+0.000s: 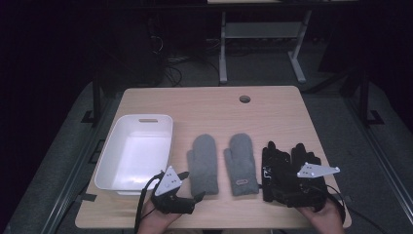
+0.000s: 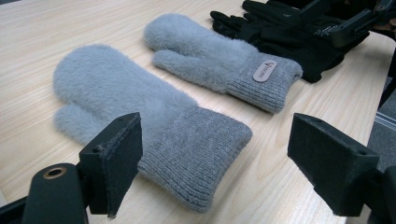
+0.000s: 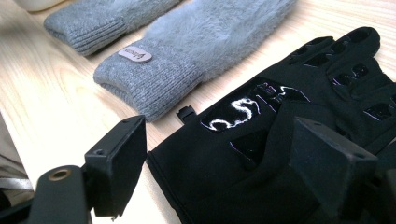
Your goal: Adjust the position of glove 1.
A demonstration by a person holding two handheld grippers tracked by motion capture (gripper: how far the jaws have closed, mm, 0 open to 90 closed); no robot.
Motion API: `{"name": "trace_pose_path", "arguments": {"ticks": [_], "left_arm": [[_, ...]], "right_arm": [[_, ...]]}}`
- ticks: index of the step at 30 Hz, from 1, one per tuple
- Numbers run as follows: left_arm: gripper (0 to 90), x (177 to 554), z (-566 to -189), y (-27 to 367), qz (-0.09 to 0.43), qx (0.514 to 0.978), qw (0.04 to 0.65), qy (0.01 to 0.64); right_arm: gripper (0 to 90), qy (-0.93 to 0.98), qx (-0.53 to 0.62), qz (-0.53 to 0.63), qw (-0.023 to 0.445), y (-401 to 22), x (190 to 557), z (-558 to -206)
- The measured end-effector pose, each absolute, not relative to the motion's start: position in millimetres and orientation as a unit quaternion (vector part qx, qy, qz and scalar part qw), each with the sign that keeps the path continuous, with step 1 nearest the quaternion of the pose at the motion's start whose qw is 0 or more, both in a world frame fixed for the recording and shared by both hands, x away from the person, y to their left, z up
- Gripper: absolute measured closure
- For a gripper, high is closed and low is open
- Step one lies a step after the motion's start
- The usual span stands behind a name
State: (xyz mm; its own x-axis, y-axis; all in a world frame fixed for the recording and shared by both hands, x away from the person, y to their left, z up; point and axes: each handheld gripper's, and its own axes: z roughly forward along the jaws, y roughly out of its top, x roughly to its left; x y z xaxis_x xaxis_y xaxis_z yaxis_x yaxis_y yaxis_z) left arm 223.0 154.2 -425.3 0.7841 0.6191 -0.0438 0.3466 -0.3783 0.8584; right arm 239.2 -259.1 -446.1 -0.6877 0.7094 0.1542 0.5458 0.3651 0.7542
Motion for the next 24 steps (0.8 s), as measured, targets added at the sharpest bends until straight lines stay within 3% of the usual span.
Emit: {"name": "trace_pose_path", "arguments": {"ticks": [13,24], "left_arm": [[17.8,225.2,-425.6,160.8,0.139,0.814,0.477,0.302],[17.8,230.9,-424.8,162.8,0.139,0.810,0.477,0.310]], "right_arm": [[17.7,0.827,0.368,0.413,0.100,-251.8,240.5,-438.5],[19.8,0.855,0.324,0.394,0.096,-225.2,276.5,-416.2]]}}
